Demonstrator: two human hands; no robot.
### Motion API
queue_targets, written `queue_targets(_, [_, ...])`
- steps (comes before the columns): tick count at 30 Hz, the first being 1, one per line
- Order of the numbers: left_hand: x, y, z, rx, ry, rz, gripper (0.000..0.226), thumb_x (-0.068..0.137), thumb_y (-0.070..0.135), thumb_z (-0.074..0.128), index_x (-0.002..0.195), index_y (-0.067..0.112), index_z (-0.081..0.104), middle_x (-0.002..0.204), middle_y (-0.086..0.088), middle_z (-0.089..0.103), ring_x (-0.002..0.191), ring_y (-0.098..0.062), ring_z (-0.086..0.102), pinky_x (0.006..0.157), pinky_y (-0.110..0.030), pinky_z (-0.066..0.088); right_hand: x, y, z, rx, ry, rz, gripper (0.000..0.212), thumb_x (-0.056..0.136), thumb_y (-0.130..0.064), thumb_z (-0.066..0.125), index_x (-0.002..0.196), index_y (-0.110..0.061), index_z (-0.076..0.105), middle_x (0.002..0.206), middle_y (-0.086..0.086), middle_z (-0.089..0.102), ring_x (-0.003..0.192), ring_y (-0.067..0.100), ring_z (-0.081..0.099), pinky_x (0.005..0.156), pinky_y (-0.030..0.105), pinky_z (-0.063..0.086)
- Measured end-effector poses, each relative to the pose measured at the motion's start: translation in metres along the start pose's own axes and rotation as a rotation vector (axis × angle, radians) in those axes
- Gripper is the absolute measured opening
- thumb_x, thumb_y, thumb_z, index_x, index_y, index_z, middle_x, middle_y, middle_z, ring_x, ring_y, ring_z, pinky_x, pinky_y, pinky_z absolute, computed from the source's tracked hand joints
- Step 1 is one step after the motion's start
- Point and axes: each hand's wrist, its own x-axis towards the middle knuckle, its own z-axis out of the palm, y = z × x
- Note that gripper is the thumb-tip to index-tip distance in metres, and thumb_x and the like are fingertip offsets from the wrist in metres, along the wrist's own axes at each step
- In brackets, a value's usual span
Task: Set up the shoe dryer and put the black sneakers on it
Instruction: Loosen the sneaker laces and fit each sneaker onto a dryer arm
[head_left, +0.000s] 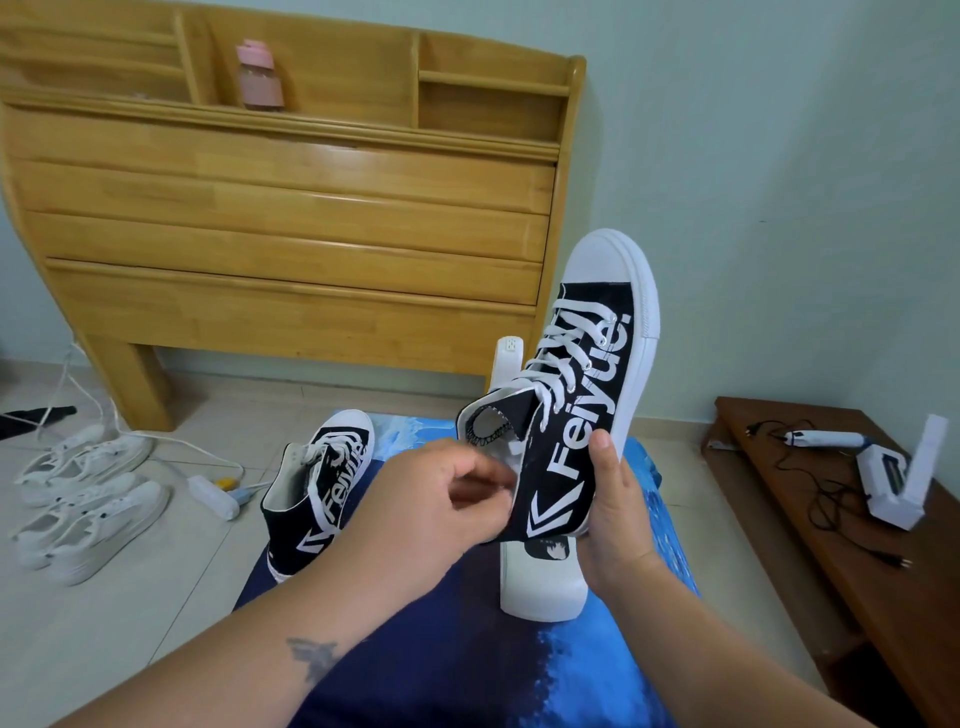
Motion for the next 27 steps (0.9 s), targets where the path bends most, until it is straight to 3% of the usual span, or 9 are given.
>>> queue_targets(2, [-0.001, 0.004, 0.002, -0.033, -0.149, 0.004, 0.033, 0.073, 0.028, 0.062, 0.105, 0.031, 0.071, 0.114, 0.012, 0.066, 0.100, 0.000, 0.065, 0.089, -0.020, 0.050, 0.000, 0.000, 0.000, 0.006, -0.010, 0.007, 0.086, 0.062, -0.064, 0.077, 0.129, -0.014, 0.060, 0.123, 0.014, 0.070, 0.113, 0.033, 0.067, 0.095, 0.054, 0.053])
queue_targets(4, [0.000, 0.009, 0.004, -0.044, -0.275, -0.009, 0.042, 0.069, 0.037, 0.057, 0.109, 0.035, 0.067, 0.122, 0.015, 0.061, 0.111, -0.001, 0.059, 0.098, -0.026, 0.046, 0.000, 0.000, -0.001, 0.000, -0.015, 0.009, 0.089, 0.056, -0.066, 0.080, 0.128, -0.016, 0.061, 0.121, 0.013, 0.071, 0.112, 0.033, 0.068, 0.094, 0.054, 0.054])
queue_targets(9, [0.009, 0.018, 0.013, -0.051, -0.335, -0.042, 0.028, 0.079, 0.033, 0.066, 0.107, 0.035, 0.063, 0.106, 0.019, 0.071, 0.098, 0.007, 0.062, 0.081, -0.007, 0.047, -0.004, 0.001, 0.003, -0.025, -0.061, 0.031, 0.094, 0.048, -0.075, 0.079, 0.126, -0.026, 0.063, 0.120, 0.006, 0.073, 0.110, 0.030, 0.070, 0.093, 0.054, 0.054])
queue_targets(12, [0.014, 0.015, 0.020, 0.008, -0.259, -0.100, 0.021, 0.088, 0.032, 0.061, 0.109, 0.037, 0.063, 0.107, 0.020, 0.070, 0.098, 0.006, 0.060, 0.076, -0.006, 0.045, -0.004, -0.001, -0.001, -0.036, -0.130, 0.023, 0.089, 0.056, -0.071, 0.079, 0.129, -0.024, 0.061, 0.124, 0.009, 0.071, 0.114, 0.031, 0.067, 0.092, 0.052, 0.054])
queue_targets(16, [0.021, 0.009, 0.027, 0.198, -0.126, -0.152, 0.029, 0.097, 0.039, 0.045, 0.119, 0.029, 0.059, 0.109, 0.013, 0.064, 0.095, -0.006, 0.055, 0.068, -0.004, 0.036, -0.003, -0.011, -0.011, -0.070, -0.190, 0.059, 0.095, 0.059, -0.068, 0.078, 0.135, -0.017, 0.056, 0.127, 0.010, 0.069, 0.117, 0.028, 0.066, 0.091, 0.045, 0.055])
queue_targets(20, [0.021, 0.013, 0.036, 0.254, -0.246, -0.019, 0.031, 0.096, 0.038, 0.048, 0.125, 0.033, 0.056, 0.106, 0.025, 0.057, 0.092, 0.012, 0.050, 0.070, 0.008, 0.032, -0.005, -0.010, -0.014, -0.045, -0.140, 0.012, 0.105, 0.051, -0.079, 0.074, 0.135, -0.018, 0.056, 0.126, 0.007, 0.070, 0.116, 0.025, 0.067, 0.086, 0.037, 0.059])
queue_targets(23, [0.020, 0.017, 0.042, 0.269, -0.319, 0.021, 0.029, 0.089, 0.041, 0.058, 0.118, 0.040, 0.059, 0.102, 0.034, 0.058, 0.092, 0.026, 0.049, 0.073, 0.007, 0.033, -0.003, -0.010, -0.021, 0.010, -0.058, -0.029, 0.112, 0.045, -0.080, 0.077, 0.136, -0.019, 0.054, 0.128, 0.007, 0.069, 0.117, 0.026, 0.066, 0.096, 0.047, 0.054])
queue_targets(27, [0.023, 0.023, 0.037, 0.261, -0.326, -0.035, 0.022, 0.084, 0.047, 0.064, 0.105, 0.043, 0.065, 0.101, 0.032, 0.068, 0.092, 0.020, 0.058, 0.074, 0.001, 0.041, 0.006, -0.014, -0.041, 0.001, 0.046, -0.066, 0.112, 0.040, -0.081, 0.078, 0.132, -0.021, 0.057, 0.124, 0.006, 0.071, 0.115, 0.027, 0.067, 0.101, 0.055, 0.049])
